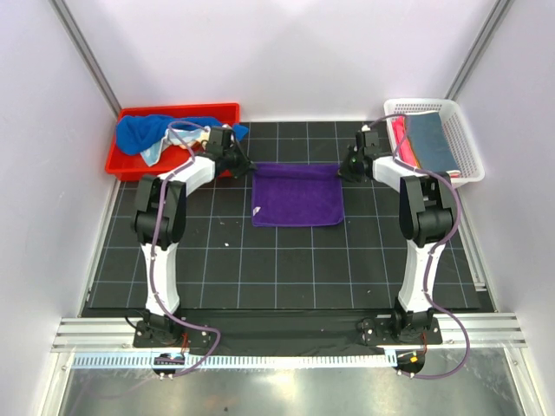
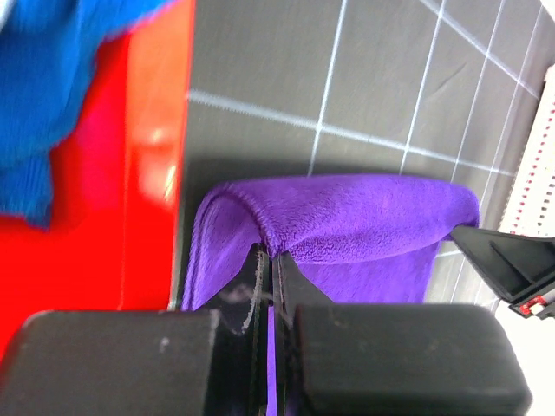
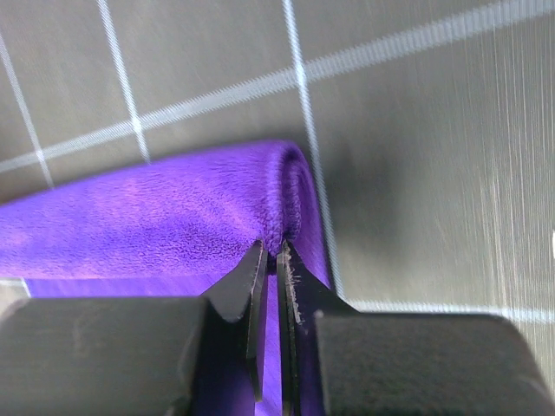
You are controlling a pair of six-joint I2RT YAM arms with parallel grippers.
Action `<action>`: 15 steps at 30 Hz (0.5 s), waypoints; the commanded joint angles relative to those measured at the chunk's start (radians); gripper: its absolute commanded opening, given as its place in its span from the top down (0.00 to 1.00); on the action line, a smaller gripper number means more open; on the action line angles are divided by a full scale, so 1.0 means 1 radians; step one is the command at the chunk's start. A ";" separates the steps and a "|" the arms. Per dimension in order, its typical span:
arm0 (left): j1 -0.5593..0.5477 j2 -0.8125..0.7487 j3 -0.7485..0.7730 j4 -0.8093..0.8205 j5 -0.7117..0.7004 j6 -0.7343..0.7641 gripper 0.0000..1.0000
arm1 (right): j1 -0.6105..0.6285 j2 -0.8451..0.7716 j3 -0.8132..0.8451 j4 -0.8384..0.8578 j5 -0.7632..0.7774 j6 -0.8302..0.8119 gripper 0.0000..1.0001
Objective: Fold and stack the towels
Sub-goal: Fold the towel
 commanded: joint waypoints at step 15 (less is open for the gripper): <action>-0.013 -0.233 -0.295 0.105 0.025 -0.033 1.00 | 0.007 -0.271 -0.298 0.096 -0.003 0.040 0.99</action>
